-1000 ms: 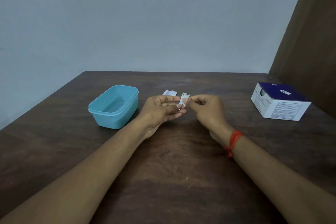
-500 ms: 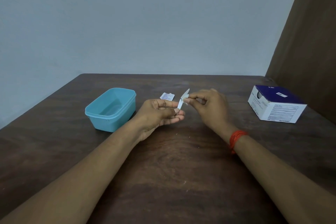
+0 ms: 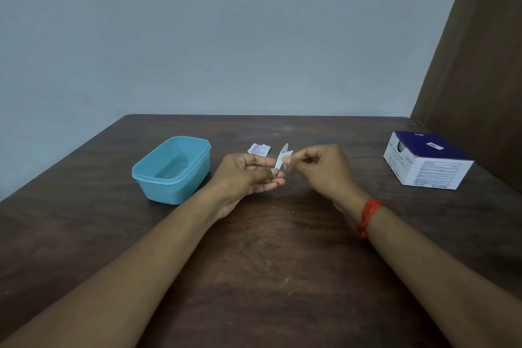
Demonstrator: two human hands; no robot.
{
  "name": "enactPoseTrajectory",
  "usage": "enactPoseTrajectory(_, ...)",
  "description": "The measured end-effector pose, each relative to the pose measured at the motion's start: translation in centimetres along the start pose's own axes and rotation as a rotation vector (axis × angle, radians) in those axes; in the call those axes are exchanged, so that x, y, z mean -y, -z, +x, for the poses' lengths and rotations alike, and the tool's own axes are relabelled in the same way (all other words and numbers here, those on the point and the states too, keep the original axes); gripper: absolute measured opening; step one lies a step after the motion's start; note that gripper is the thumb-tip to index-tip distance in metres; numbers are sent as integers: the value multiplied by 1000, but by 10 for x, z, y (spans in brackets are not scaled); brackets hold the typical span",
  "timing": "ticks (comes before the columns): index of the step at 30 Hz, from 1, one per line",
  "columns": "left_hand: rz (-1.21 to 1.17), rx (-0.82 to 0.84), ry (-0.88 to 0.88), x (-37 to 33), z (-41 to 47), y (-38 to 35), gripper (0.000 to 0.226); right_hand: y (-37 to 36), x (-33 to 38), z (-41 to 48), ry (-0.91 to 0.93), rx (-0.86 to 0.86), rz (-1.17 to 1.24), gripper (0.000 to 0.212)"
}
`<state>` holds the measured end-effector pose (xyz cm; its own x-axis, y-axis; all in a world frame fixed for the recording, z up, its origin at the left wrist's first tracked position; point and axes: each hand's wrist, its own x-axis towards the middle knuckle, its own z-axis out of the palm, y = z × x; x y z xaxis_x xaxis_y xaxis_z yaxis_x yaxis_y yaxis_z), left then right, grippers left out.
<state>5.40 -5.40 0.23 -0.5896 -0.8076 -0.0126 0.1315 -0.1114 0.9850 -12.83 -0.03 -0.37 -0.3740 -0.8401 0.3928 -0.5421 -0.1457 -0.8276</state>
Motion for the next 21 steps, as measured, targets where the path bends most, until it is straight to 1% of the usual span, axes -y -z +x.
enactPoseTrajectory(3,21,0,1,0,1,-1,20,3,1,1,-32,-25,87,15)
enactPoseTrajectory(6,20,-10,2,1,2,-1,24,1,1,-4,-50,90,75,12)
enactPoseTrajectory(8,16,-11,0,2,2,0,24,0,0,-5,-40,115,30,10)
enactPoseTrajectory(10,20,-4,-9,2,3,0,19,0,2,-3,-35,48,31,7)
enactPoseTrajectory(12,33,2,-18,3,3,0,14,1,3,-2,-27,-41,66,9)
enactPoseTrajectory(13,41,4,-22,3,3,0,13,1,3,-1,-25,-59,74,10)
enactPoseTrajectory(18,37,-6,-17,5,3,-1,13,-2,2,-6,-68,60,-14,8)
enactPoseTrajectory(21,46,-16,-20,5,4,-2,15,-3,5,-5,-53,-23,-21,13)
